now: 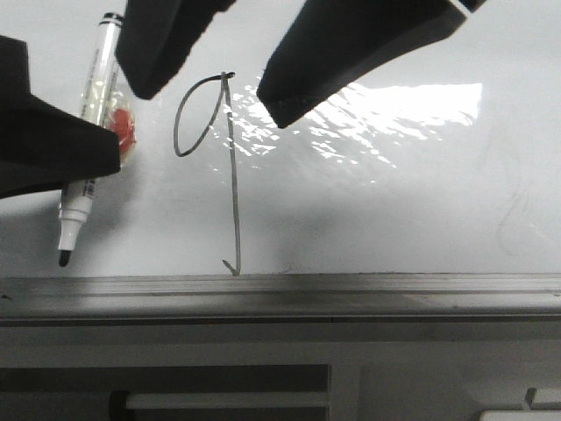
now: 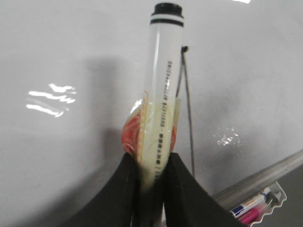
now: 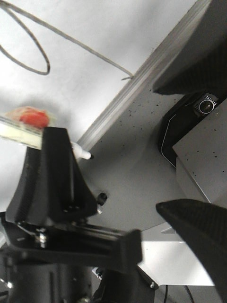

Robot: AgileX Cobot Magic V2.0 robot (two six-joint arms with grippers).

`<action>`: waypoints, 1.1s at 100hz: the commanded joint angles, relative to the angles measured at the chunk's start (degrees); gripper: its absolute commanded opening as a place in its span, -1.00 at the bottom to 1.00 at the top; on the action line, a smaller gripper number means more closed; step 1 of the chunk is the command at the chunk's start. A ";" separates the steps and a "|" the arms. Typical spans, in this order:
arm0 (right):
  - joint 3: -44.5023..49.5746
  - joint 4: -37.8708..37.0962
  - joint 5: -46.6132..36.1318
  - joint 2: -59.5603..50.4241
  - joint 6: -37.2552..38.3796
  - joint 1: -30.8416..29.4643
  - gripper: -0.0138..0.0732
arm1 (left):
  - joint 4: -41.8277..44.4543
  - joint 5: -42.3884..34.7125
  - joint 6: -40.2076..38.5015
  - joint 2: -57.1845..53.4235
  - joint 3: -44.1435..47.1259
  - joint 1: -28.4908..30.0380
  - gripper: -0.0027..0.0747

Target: Write number 9 on whiteboard

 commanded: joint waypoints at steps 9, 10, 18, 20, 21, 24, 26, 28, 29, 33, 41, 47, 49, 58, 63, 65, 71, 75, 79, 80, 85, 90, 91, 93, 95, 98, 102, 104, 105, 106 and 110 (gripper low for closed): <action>-1.88 0.62 -1.47 -1.63 -0.28 -0.05 0.28 | -7.10 -4.20 -0.56 3.00 -1.85 -0.20 -0.98; -1.88 0.62 -1.32 -1.63 -0.28 -0.05 0.28 | -7.10 -4.20 -0.56 3.27 -1.85 -0.20 -0.98; -1.88 0.62 -0.53 -1.63 -0.28 -0.05 0.28 | -7.10 -4.62 -0.56 4.38 -1.85 -0.20 -0.98; -1.88 0.62 -0.50 -1.63 -0.28 -0.05 0.28 | -7.10 -4.62 -0.56 4.48 -1.85 -0.20 -0.98; -1.88 0.62 -0.33 -1.63 -0.28 -0.05 0.28 | -7.10 -4.62 -0.56 4.48 -1.85 -0.20 -0.98; -1.88 0.62 -0.15 -1.63 -0.28 -0.05 0.28 | -7.10 -4.74 -0.56 4.60 -1.85 -0.20 -0.98; -1.88 0.62 -0.13 -1.63 -0.28 -0.05 0.28 | -7.10 -4.74 -0.56 4.60 -1.85 -0.20 -0.98; -1.88 0.62 -0.03 -1.63 -0.28 -0.05 0.28 | -7.10 -4.83 -0.56 4.60 -1.85 -0.20 -0.98; -1.88 0.62 -0.08 -1.63 -0.28 -0.05 0.28 | -7.10 -4.83 -0.56 4.60 -1.85 -0.20 -0.98; -1.88 0.62 -0.08 -1.63 -0.28 -0.05 0.28 | -7.10 -4.83 -0.56 4.60 -1.85 -0.20 -0.98; -1.88 0.62 -0.08 -1.63 -0.28 -0.05 0.28 | -7.37 -4.51 -0.56 4.60 -1.85 -0.20 -0.98; -1.88 0.62 -0.08 -1.63 -0.28 -0.05 0.28 | -7.54 -4.03 -0.56 4.60 -1.85 -0.20 -0.96; -1.88 0.62 -0.08 -1.63 -0.28 -0.05 0.28 | -7.54 -4.03 -0.56 4.60 -1.85 -0.20 -0.93; -1.88 0.62 -0.18 -1.63 -0.28 -0.05 0.28 | -7.54 -4.03 -0.56 4.60 -1.85 -0.20 -0.65; -1.88 0.62 -0.18 -1.63 -0.28 -0.05 0.28 | -7.54 -4.14 -0.56 4.60 -1.85 -0.20 -0.42; -1.88 0.51 -0.32 -1.63 -0.28 -0.05 0.28 | -7.54 -4.14 -0.56 4.60 -1.85 -0.20 -0.32; -1.88 0.51 -0.81 -1.63 -0.28 -0.05 0.28 | -7.54 -4.14 -0.56 4.60 -1.85 -0.20 -0.09; -1.88 0.27 -1.28 -1.63 -0.28 -0.05 0.28 | -7.54 -4.14 -0.56 4.60 -1.85 -0.20 0.02; -1.88 -0.68 -1.95 -1.73 -0.28 -0.05 0.26 | -7.54 -4.23 -0.56 4.60 -1.85 -0.20 0.06; -1.88 -0.82 -1.93 -1.73 -0.28 -0.05 0.24 | -7.54 -4.28 -0.56 4.60 -1.85 -0.20 0.05; -1.88 -1.94 -2.45 -1.84 -0.28 -0.05 0.17 | -7.54 -4.54 -0.56 4.60 -1.85 -0.20 0.04; -1.64 -3.57 -3.04 -2.18 -0.28 -0.05 0.05 | -7.25 -4.64 -0.56 4.38 -1.85 -0.20 0.04; -1.66 -3.71 -3.21 -2.19 -0.28 -0.05 0.04 | -7.07 -4.64 -0.56 4.29 -1.85 -0.20 0.04; -1.52 -4.14 -3.38 -2.30 -0.28 -0.05 0.00 | -6.82 -4.64 -0.56 4.16 -1.85 -0.20 0.04; -1.52 -4.42 -3.71 -2.45 -0.28 -0.05 -0.05 | -6.50 -4.64 -0.56 4.06 -1.85 -0.20 0.04; -1.28 -5.23 -4.18 -2.98 -0.28 -0.05 -0.13 | -6.01 -4.64 -0.56 3.64 -1.85 -0.20 0.04; -1.03 -5.90 -4.94 -3.51 -0.28 -0.05 -0.26 | -5.07 -4.73 -0.56 3.02 -1.85 -0.20 0.04; -0.74 -6.22 -5.46 -3.99 -0.28 -0.05 -0.35 | -4.48 -4.77 -0.56 2.58 -1.85 -0.20 0.04; -0.61 -6.36 -5.63 -4.11 -0.28 -0.05 -0.35 | -4.32 -4.77 -0.56 2.58 -1.85 -0.20 0.04; -0.57 -6.47 -5.86 -4.26 -0.28 -0.05 -0.40 | -4.20 -4.88 -0.56 2.28 -1.85 -0.20 0.04; 0.12 -7.17 -7.22 -5.21 -0.28 -0.05 -0.52 | -4.04 -4.87 -0.56 1.34 -1.85 -0.20 0.04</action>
